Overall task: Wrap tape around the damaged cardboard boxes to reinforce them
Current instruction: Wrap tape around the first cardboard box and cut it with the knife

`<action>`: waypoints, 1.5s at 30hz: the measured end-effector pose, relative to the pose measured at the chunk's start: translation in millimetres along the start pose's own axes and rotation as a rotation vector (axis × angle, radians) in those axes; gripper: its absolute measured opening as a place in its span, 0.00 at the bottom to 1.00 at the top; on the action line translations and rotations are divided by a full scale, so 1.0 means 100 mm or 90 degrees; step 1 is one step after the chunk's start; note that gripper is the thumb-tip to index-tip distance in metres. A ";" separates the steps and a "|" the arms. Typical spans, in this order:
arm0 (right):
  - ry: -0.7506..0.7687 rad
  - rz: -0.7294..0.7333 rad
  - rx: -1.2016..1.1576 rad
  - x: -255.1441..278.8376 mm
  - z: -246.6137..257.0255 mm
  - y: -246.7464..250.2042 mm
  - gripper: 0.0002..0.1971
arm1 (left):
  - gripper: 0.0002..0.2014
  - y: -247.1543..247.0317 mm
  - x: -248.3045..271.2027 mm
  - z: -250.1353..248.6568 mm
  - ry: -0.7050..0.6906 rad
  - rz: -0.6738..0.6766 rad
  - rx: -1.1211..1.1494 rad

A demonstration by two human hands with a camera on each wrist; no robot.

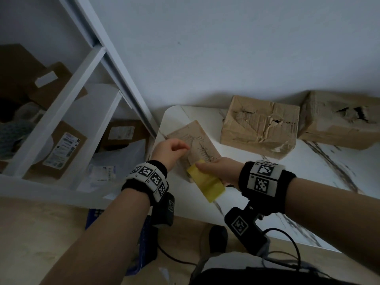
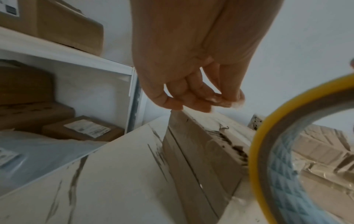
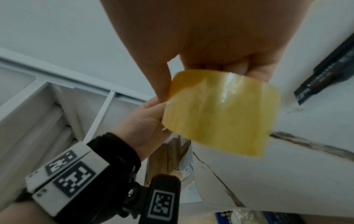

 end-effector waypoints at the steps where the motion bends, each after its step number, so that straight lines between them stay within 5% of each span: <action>1: 0.002 -0.017 -0.003 0.00 0.01 0.02 0.18 | 0.10 0.00 -0.04 0.02 -0.005 0.008 -0.045; 5: -0.075 -0.132 0.028 -0.08 -0.02 0.16 0.30 | 0.10 0.05 -0.16 0.02 -0.003 0.102 -0.245; 11: -0.138 -0.134 -0.023 -0.27 -0.14 0.26 0.39 | 0.06 0.05 -0.28 0.03 0.012 0.178 -0.255; 14: -0.144 -0.102 -0.034 -0.28 -0.16 0.27 0.39 | 0.06 0.07 -0.30 -0.01 0.016 0.196 -0.260; 18: -0.076 -0.222 0.053 -0.19 -0.04 0.49 0.29 | 0.02 0.02 -0.24 -0.01 0.059 0.222 -0.272; 25: 0.107 -0.376 0.137 0.02 0.32 0.73 0.29 | 0.06 -0.15 -0.07 0.03 0.141 0.115 -0.095; 29: 0.150 -0.367 0.202 0.07 0.33 0.75 0.23 | 0.10 -0.19 0.06 -0.03 0.175 0.056 -0.010; 40: 0.231 -0.367 0.223 0.25 0.25 0.78 0.24 | 0.05 -0.25 0.19 -0.30 0.097 -0.066 0.009; 45: 0.220 -0.367 0.327 0.27 0.17 0.78 0.26 | 0.07 -0.07 0.20 -0.38 0.060 -0.100 -0.102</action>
Point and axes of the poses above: each hand's wrist, its own x-axis away from the middle knuckle, its own y-axis out of the back of the hand, z = x × y, the point moved 6 cm from there along -x, towards the middle knuckle, and after that the axes turned 14 degrees about -y, right-handed, at the moved point
